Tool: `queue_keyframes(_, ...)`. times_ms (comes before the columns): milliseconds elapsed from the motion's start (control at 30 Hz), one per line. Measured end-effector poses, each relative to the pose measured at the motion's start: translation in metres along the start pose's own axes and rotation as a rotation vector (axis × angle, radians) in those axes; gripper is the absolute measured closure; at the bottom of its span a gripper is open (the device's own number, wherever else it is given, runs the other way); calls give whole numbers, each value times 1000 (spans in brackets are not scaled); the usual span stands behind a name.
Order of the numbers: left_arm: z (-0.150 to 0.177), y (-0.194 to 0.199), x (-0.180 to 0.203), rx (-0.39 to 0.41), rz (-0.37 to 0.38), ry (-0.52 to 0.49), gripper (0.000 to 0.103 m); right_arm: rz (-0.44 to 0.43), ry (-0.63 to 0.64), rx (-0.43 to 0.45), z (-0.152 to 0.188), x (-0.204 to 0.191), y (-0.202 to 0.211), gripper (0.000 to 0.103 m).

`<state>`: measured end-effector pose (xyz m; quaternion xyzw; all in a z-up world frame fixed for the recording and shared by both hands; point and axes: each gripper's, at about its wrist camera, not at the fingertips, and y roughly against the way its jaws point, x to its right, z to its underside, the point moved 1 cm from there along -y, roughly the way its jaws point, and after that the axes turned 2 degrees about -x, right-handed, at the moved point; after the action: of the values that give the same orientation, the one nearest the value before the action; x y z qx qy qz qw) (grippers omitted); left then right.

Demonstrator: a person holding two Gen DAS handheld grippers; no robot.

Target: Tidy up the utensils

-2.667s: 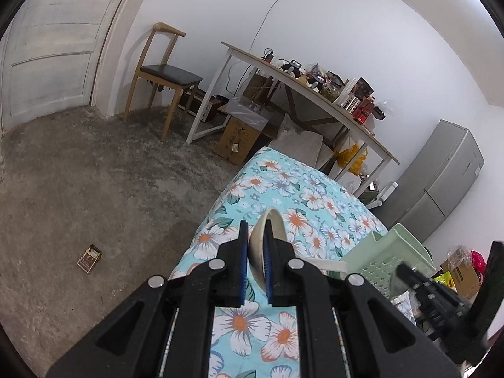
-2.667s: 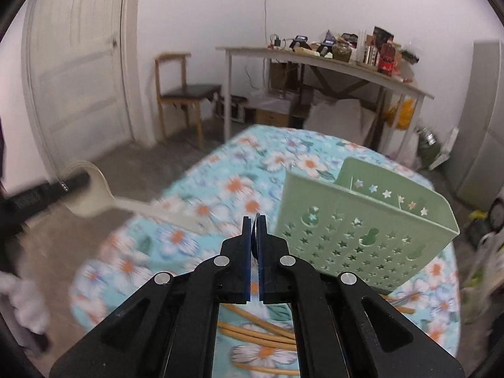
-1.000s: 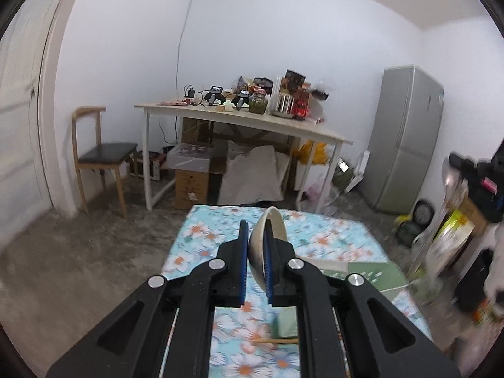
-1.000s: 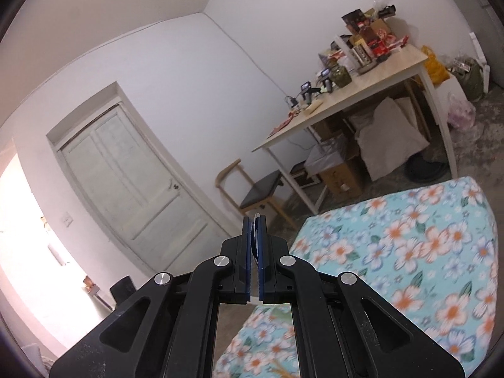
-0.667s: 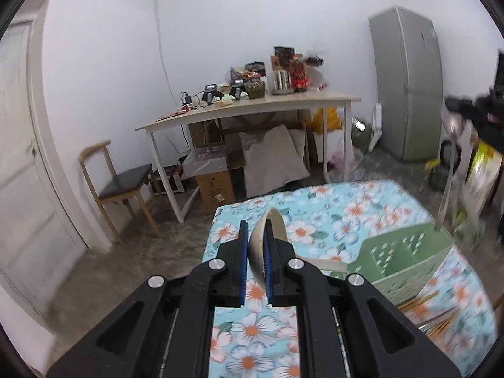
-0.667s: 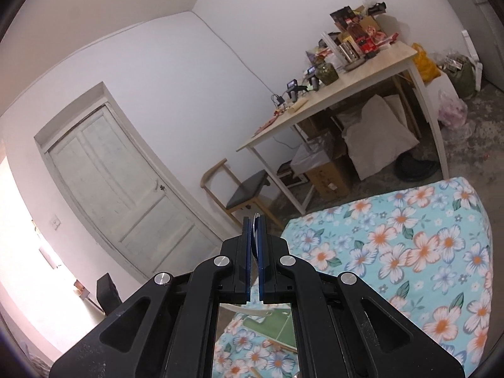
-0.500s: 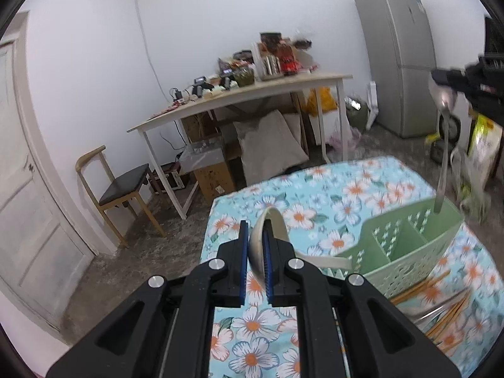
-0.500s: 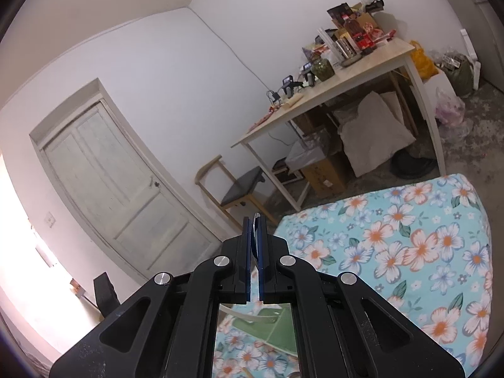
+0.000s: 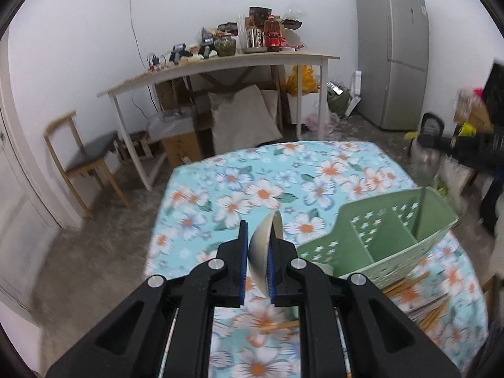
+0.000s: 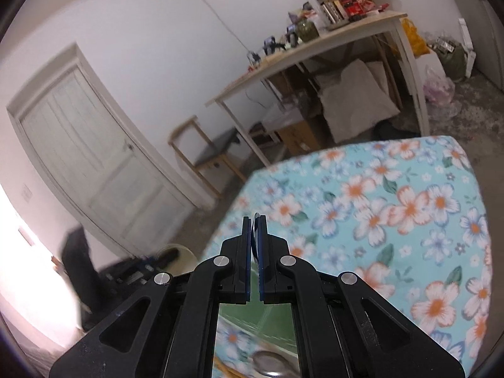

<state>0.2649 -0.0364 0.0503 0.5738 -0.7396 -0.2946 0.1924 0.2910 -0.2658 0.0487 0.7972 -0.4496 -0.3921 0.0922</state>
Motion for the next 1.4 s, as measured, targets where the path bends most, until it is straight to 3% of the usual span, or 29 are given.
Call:
queue_keyframes(133,2,2,-8,5,76,90,77,30,32,-21,9,-3,-2,96)
queue_keyframes(200,2,7,-12,22,103,124,71,37,38,-16,11,-5,2,89)
queue_keyframes(533,8,42,-26,120,177,238,55,35,-3,55,20,-9,43,78)
queue_keyframes(700,14,53,-28,118,182,220,48,47,-41,89,39,-13,68,67)
queue_keyframes(833,29,66,-30,112,176,215,45,117,-27,83,59,-22,80,59)
queue_keyframes(1000,54,83,-28,101,185,237,41,206,6,45,91,-33,86,40)
queue_keyframes(1400,122,94,3,-3,234,272,39,417,-45,-123,182,-26,66,27)
